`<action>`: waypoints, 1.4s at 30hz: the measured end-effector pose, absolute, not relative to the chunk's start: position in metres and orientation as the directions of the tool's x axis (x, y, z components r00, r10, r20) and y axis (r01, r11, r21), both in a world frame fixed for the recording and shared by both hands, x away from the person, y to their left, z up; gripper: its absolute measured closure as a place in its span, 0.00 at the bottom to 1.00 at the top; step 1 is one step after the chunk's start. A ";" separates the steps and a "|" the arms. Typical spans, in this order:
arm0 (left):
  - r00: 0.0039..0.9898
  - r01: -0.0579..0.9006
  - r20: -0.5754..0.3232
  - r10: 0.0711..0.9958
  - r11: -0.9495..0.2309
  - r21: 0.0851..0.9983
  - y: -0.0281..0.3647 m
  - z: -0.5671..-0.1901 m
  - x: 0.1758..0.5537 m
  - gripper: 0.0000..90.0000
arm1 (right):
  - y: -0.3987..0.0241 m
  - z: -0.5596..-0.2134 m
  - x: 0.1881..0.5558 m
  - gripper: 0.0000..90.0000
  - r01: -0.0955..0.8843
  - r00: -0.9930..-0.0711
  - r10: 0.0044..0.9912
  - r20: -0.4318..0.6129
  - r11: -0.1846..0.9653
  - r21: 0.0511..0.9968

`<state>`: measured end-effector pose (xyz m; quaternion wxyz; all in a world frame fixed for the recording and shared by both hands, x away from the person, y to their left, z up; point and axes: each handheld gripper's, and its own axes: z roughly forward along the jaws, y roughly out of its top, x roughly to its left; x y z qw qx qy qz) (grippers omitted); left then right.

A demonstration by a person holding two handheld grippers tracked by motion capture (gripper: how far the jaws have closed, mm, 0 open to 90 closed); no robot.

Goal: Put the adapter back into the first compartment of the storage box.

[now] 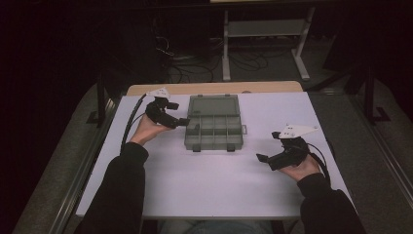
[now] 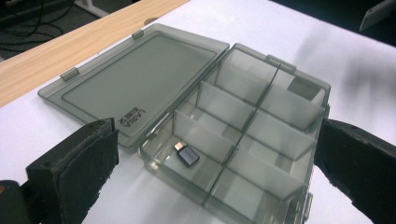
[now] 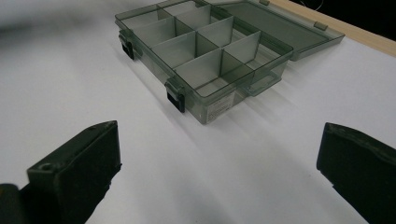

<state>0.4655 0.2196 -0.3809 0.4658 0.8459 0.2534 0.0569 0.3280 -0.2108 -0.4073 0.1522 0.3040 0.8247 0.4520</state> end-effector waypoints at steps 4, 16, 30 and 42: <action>0.860 0.374 -0.139 0.490 -0.423 0.826 0.225 -0.381 0.461 0.00 | -0.211 -0.407 0.328 0.00 0.362 -0.769 0.639 0.024 0.404 0.840; 0.848 0.359 -0.111 0.518 -0.407 0.840 0.243 -0.377 0.445 0.00 | -0.211 -0.407 0.328 0.00 0.363 -0.768 0.640 0.021 0.408 0.838; 0.833 0.333 -0.088 0.546 -0.367 0.869 0.272 -0.366 0.421 0.00 | -0.211 -0.407 0.327 0.00 0.363 -0.767 0.642 0.018 0.411 0.836; 0.828 0.323 -0.069 0.557 -0.372 0.870 0.286 -0.361 0.404 0.00 | -0.210 -0.407 0.327 0.00 0.365 -0.765 0.644 0.017 0.411 0.835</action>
